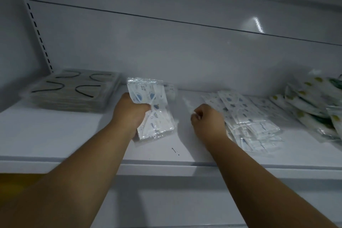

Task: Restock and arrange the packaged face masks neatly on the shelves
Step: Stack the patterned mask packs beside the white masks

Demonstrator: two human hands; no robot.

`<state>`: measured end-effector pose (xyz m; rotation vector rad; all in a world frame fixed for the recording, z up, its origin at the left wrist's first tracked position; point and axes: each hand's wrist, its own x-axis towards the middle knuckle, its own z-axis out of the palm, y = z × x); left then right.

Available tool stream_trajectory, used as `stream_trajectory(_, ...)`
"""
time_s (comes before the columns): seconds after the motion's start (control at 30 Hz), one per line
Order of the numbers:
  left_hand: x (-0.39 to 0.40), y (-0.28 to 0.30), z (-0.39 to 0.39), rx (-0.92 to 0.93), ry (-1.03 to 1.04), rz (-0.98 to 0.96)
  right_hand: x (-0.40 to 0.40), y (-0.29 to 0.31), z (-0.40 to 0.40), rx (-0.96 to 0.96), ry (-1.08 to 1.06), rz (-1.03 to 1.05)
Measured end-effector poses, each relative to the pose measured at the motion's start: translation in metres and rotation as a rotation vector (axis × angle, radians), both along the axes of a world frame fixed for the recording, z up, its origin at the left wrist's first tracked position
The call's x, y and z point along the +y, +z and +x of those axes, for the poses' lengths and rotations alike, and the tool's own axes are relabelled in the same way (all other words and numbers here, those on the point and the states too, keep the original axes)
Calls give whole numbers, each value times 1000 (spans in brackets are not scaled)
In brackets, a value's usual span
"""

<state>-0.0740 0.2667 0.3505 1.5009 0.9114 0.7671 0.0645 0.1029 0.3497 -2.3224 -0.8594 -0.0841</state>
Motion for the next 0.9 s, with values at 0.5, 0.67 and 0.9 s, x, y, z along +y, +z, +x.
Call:
stream_trajectory(0.5, -17, 9, -12, -288, -130, 36, 18, 19, -48, 424, 184, 486)
stream_trajectory(0.67, -28, 9, -16, -228, -138, 133, 28, 29, -47, 746, 390, 679)
stream_trajectory(0.9, -34, 2, -17, -131, -218, 206, 32, 25, -50, 833, 355, 647)
